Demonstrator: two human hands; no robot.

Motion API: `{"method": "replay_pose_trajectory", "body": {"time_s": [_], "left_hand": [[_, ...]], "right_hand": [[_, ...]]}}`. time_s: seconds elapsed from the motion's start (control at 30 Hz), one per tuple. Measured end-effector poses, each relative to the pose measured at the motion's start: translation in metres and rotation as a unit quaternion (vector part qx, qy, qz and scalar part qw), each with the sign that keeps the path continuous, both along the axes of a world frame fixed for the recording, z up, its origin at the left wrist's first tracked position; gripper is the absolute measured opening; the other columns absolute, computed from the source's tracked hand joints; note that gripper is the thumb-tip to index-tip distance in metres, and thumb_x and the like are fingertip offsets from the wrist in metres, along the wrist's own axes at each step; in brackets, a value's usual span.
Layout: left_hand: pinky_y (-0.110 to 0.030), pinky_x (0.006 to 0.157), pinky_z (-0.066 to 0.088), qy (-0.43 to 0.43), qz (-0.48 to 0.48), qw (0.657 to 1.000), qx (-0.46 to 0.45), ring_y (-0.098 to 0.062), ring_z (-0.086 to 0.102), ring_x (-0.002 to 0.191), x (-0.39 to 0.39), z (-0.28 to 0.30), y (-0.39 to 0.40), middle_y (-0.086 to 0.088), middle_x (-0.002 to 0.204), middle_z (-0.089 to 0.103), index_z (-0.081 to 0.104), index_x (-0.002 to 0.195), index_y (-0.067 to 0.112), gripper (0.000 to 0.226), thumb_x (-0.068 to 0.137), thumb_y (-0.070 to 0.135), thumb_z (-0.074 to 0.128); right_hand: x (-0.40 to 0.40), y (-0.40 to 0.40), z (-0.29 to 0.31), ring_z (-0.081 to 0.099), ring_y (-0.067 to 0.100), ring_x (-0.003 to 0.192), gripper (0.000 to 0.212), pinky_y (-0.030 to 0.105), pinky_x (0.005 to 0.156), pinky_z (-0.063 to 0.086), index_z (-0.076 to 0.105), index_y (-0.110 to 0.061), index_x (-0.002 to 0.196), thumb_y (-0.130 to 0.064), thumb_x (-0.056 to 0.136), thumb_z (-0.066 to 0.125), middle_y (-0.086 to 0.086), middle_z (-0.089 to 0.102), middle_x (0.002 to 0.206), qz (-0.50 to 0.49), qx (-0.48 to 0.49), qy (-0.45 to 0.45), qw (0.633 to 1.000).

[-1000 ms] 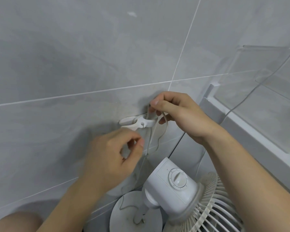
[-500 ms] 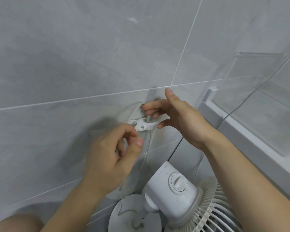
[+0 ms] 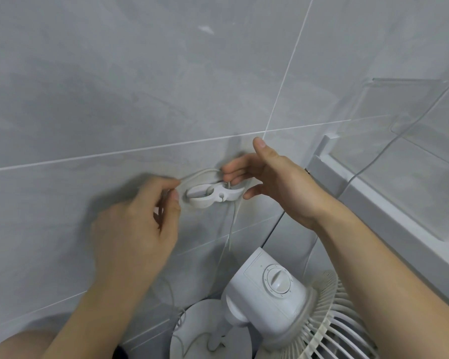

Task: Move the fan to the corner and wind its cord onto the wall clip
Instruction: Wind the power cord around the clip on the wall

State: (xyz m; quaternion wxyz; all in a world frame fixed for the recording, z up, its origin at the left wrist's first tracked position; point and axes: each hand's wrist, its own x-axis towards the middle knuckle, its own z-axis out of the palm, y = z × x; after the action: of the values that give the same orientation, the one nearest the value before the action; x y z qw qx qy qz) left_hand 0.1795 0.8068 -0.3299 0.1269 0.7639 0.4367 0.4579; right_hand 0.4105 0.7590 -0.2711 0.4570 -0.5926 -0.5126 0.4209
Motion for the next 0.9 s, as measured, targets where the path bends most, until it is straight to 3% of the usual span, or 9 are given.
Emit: {"method": "replay_pose_trajectory", "body": {"time_s": [0.1, 0.3, 0.53, 0.67, 0.77, 0.9], "left_hand": [[-0.039, 0.055, 0.055, -0.003, 0.013, 1.0, 0.025, -0.022, 0.069, 0.061, -0.001, -0.002, 0.0, 0.008, 0.071, 0.071, 0.068, 0.102, 0.03, 0.012, 0.09, 0.025, 0.066], [-0.039, 0.051, 0.053, 0.03, -0.011, 0.999, 0.033, -0.024, 0.067, 0.055, 0.006, -0.013, 0.0, 0.004, 0.06, 0.068, 0.064, 0.122, 0.04, 0.036, 0.089, 0.027, 0.057], [-0.039, 0.048, 0.052, 0.03, -0.005, 0.999, 0.028, -0.034, 0.062, 0.049, 0.006, -0.018, 0.003, -0.002, 0.055, 0.066, 0.075, 0.11, 0.039, 0.035, 0.083, 0.026, 0.057], [-0.038, 0.049, 0.053, 0.042, 0.012, 0.999, 0.017, -0.032, 0.062, 0.05, 0.002, -0.017, 0.004, 0.0, 0.053, 0.066, 0.077, 0.106, 0.04, 0.035, 0.08, 0.026, 0.058], [-0.039, 0.053, 0.054, 0.1, 0.018, 0.995, -0.023, -0.033, 0.064, 0.055, 0.001, -0.023, 0.006, 0.001, 0.057, 0.068, 0.075, 0.105, 0.046, 0.035, 0.079, 0.031, 0.056], [-0.038, 0.053, 0.054, 0.154, 0.006, 0.987, -0.038, -0.032, 0.066, 0.06, 0.01, -0.033, 0.006, 0.001, 0.06, 0.068, 0.07, 0.109, 0.053, 0.035, 0.082, 0.039, 0.053]], "right_hand": [[0.002, -0.001, 0.001, 0.067, 0.021, 0.101, 0.066, 0.04, 0.084, 0.047, 0.075, -0.006, 0.107, -0.053, 0.105, 0.029, 0.013, 0.076, 0.109, -0.009, 0.004, 0.003, 1.0], [0.004, -0.002, 0.003, 0.07, 0.026, 0.106, 0.067, 0.039, 0.084, 0.046, 0.07, -0.002, 0.107, -0.053, 0.107, 0.027, 0.014, 0.077, 0.114, -0.011, -0.001, 0.01, 1.0], [0.008, -0.005, 0.001, 0.07, 0.029, 0.113, 0.06, 0.039, 0.085, 0.048, 0.069, -0.008, 0.097, -0.051, 0.108, 0.029, 0.012, 0.078, 0.113, -0.019, -0.02, 0.013, 1.0], [0.011, -0.005, -0.001, 0.074, 0.025, 0.102, 0.047, 0.039, 0.08, 0.053, 0.069, -0.012, 0.089, -0.045, 0.107, 0.042, 0.012, 0.08, 0.102, -0.076, -0.023, -0.005, 0.997], [0.014, -0.004, -0.003, 0.069, 0.02, 0.086, 0.036, 0.036, 0.074, 0.054, 0.069, -0.013, 0.084, -0.037, 0.105, 0.051, 0.007, 0.08, 0.091, -0.119, -0.02, -0.044, 0.992], [0.02, -0.007, -0.005, 0.058, 0.019, 0.069, 0.03, 0.035, 0.066, 0.05, 0.064, -0.014, 0.076, -0.032, 0.099, 0.056, 0.001, 0.068, 0.068, -0.11, -0.112, -0.148, 0.977]]}}
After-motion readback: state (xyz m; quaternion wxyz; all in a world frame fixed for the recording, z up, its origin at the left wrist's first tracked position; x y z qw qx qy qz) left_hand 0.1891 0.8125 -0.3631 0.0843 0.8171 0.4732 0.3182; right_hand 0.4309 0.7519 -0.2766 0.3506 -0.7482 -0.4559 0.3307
